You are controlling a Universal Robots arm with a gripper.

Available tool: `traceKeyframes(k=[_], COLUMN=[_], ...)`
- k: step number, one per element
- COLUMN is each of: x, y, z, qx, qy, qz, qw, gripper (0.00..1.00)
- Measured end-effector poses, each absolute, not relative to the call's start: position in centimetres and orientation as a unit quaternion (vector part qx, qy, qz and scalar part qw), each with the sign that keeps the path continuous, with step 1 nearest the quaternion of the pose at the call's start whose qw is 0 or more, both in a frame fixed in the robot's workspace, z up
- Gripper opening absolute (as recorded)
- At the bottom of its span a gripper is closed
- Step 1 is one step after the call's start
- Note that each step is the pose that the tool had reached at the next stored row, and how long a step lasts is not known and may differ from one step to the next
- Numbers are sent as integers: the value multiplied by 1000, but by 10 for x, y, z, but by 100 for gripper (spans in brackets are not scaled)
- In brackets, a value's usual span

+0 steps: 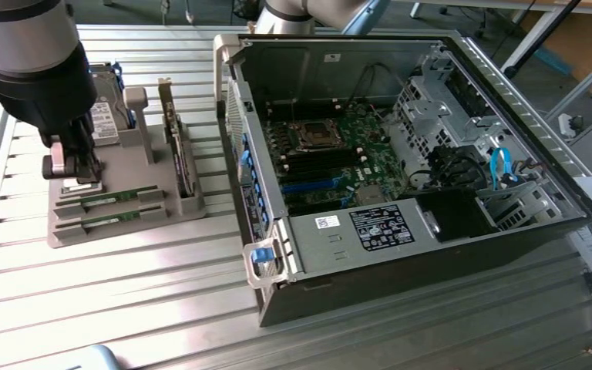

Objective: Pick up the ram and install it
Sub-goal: 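Pick up the ram and move it above insertion slot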

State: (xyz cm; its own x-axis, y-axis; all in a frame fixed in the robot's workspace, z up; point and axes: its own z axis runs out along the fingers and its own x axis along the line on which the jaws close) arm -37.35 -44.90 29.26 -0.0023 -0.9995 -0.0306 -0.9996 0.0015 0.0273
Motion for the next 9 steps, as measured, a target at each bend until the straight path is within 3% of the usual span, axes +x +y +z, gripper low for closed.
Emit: traceKeyframes(k=[9], x=[-374], y=[-450], z=[284], qx=[-706], qy=[708], qz=[20], qw=[1], gripper=[25])
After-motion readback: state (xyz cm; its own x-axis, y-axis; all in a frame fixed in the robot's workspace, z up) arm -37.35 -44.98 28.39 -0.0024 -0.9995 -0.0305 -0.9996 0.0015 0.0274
